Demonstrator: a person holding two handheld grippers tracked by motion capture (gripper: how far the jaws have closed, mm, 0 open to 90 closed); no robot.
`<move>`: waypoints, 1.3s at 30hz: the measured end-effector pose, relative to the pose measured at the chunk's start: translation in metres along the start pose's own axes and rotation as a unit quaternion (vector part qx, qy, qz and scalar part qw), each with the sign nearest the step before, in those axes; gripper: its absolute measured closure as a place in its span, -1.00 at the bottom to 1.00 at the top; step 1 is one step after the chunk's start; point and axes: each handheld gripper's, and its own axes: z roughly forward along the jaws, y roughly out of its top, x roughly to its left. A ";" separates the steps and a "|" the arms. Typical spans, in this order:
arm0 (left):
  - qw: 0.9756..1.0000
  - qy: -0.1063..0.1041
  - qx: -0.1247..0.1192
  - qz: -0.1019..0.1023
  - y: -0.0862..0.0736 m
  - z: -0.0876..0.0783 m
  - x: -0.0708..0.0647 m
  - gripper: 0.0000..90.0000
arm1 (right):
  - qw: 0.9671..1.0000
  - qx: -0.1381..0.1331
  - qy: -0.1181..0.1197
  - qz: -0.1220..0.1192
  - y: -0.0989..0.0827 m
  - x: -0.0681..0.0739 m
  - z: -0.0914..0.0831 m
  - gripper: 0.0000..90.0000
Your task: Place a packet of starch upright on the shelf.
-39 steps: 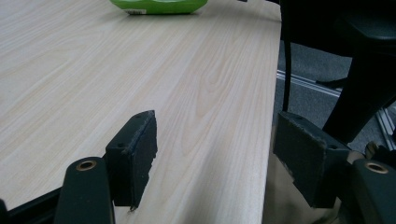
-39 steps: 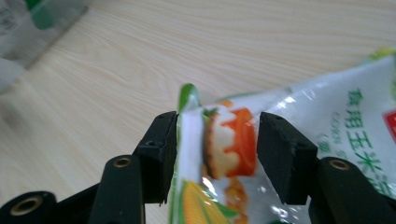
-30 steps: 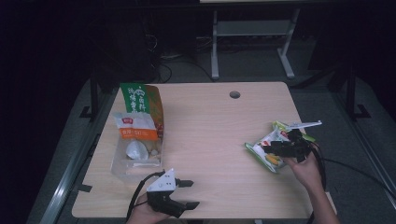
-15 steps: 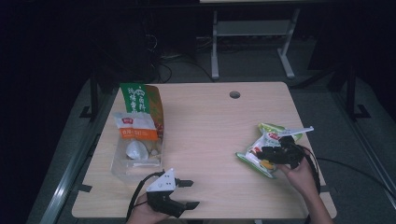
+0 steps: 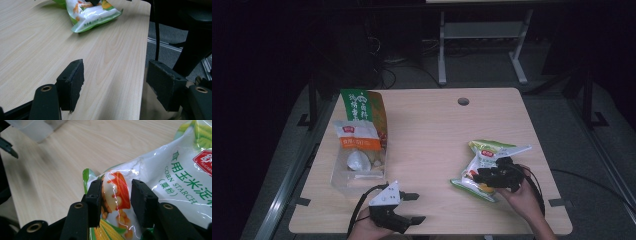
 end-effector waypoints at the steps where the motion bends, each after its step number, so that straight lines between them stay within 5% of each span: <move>1: 1.000 0.001 0.000 -0.001 0.000 0.000 0.000 -0.33 | 1.000 0.002 0.005 -0.001 0.000 0.002 0.000 0.33; 12: 1.000 0.005 -0.002 0.000 0.000 -0.003 0.001 -0.33 | 0.999 -0.014 -0.012 0.034 -0.006 -0.015 -0.026 0.13; 23: 1.000 0.005 -0.001 0.000 0.000 -0.001 0.000 -0.33 | 0.994 -0.020 -0.060 0.093 -0.029 -0.056 -0.055 -0.02; 32: 1.000 0.006 -0.001 0.001 0.000 -0.001 0.001 -0.33 | 0.990 -0.030 -0.024 0.139 -0.024 -0.078 -0.044 -0.15; 39: 1.000 0.004 -0.003 0.000 0.001 -0.002 0.001 -0.33 | 0.989 -0.015 -0.007 0.144 -0.019 -0.081 -0.021 -0.04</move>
